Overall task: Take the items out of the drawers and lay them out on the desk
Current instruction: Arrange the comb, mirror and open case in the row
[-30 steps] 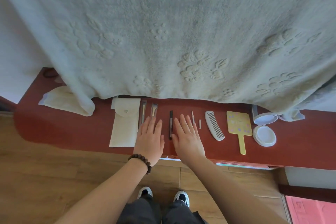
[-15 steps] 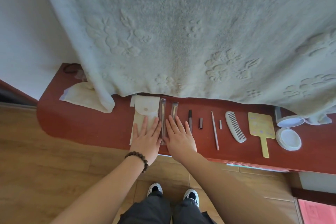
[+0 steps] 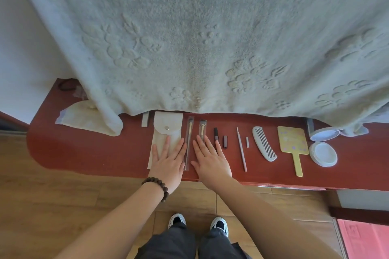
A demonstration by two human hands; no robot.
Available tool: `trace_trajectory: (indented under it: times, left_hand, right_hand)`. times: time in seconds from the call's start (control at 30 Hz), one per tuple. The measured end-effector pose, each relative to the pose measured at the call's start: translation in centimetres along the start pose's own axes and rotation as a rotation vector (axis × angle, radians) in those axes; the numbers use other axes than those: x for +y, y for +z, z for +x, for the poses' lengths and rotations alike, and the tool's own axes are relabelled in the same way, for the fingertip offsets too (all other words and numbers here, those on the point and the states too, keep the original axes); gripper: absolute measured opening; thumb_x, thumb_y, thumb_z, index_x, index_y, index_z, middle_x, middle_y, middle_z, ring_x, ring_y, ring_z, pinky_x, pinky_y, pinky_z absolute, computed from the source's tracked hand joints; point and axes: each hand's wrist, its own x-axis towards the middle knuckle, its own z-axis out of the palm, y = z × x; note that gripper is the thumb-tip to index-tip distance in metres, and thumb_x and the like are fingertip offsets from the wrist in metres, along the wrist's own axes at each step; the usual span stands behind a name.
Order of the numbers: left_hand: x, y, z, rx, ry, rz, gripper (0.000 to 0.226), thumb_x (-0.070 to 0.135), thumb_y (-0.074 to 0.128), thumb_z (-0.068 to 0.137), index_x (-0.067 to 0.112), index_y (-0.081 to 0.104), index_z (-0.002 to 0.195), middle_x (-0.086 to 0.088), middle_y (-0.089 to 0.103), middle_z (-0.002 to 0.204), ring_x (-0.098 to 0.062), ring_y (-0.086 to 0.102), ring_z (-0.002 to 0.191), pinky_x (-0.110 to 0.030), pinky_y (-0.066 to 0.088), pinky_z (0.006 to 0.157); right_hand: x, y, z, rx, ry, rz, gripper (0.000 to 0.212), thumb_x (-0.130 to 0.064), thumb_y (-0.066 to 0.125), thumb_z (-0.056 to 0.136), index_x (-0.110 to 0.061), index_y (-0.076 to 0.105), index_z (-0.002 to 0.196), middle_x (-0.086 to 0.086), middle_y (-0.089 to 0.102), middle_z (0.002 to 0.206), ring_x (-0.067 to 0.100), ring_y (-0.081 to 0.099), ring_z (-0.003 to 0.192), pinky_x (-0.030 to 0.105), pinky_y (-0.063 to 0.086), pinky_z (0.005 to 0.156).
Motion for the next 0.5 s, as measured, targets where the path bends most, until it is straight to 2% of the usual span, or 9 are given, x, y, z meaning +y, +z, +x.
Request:
trace_trajectory:
  times: [0.07, 0.13, 0.23, 0.3, 0.4, 0.5]
  left_hand:
    - [0.1, 0.3, 0.1, 0.042, -0.017, -0.023, 0.057, 0.038, 0.008, 0.098, 0.024, 0.002, 0.152, 0.009, -0.009, 0.16, -0.027, -0.021, 0.144, -0.061, -0.001, 0.115]
    - [0.4, 0.3, 0.1, 0.071, -0.028, -0.051, 0.066, 0.043, -0.004, 0.09, 0.022, 0.007, 0.152, 0.007, -0.001, 0.16, -0.026, -0.016, 0.144, -0.059, 0.001, 0.116]
    - [1.7, 0.0, 0.3, 0.1, -0.005, -0.066, 0.068, 0.045, -0.001, 0.09, 0.022, 0.013, 0.151, 0.006, 0.002, 0.159, -0.026, -0.009, 0.145, -0.058, 0.003, 0.115]
    - [2.7, -0.1, 0.5, 0.099, -0.005, -0.063, 0.064, 0.045, 0.006, 0.092, 0.021, 0.023, 0.15, 0.004, 0.011, 0.158, -0.027, 0.0, 0.146, -0.058, 0.007, 0.114]
    - [3.4, -0.2, 1.0, 0.118, -0.007, -0.048, 0.061, 0.044, 0.013, 0.094, 0.02, 0.033, 0.147, 0.001, 0.023, 0.156, -0.026, 0.007, 0.145, -0.057, 0.012, 0.112]
    - [3.8, -0.5, 1.3, 0.124, 0.018, -0.068, 0.055, 0.042, 0.02, 0.099, 0.022, 0.023, 0.15, 0.002, 0.012, 0.16, -0.023, -0.004, 0.146, -0.055, 0.004, 0.114]
  right_hand:
    - [0.4, -0.7, -0.4, 0.053, -0.001, 0.034, 0.061, -0.045, 0.017, 0.101, -0.019, -0.006, 0.15, -0.003, -0.016, 0.158, 0.016, -0.02, 0.145, 0.042, -0.009, 0.12]
    - [1.5, -1.4, -1.1, 0.141, 0.048, 0.1, 0.06, -0.044, 0.018, 0.101, -0.02, -0.008, 0.15, -0.005, -0.018, 0.157, 0.014, -0.021, 0.144, 0.04, -0.008, 0.12]
    - [4.7, -1.2, -3.3, 0.266, 0.219, 0.186, 0.059, -0.04, 0.024, 0.102, -0.02, 0.001, 0.152, -0.004, -0.013, 0.158, 0.014, -0.018, 0.145, 0.036, -0.005, 0.12]
    - [6.6, -0.5, -5.1, 0.224, 0.289, 0.219, 0.059, -0.04, 0.025, 0.102, -0.019, 0.001, 0.152, -0.005, -0.016, 0.157, 0.013, -0.018, 0.145, 0.035, -0.003, 0.121]
    - [7.6, 0.7, -6.9, 0.127, 0.266, 0.24, 0.06, -0.04, 0.025, 0.102, -0.02, -0.001, 0.152, -0.006, -0.019, 0.157, 0.01, -0.022, 0.142, 0.03, -0.008, 0.118]
    - [7.3, 1.3, -7.1, 0.095, 0.245, 0.238, 0.06, -0.04, 0.024, 0.102, -0.015, 0.001, 0.152, -0.003, -0.014, 0.159, 0.007, -0.021, 0.142, 0.027, -0.012, 0.116]
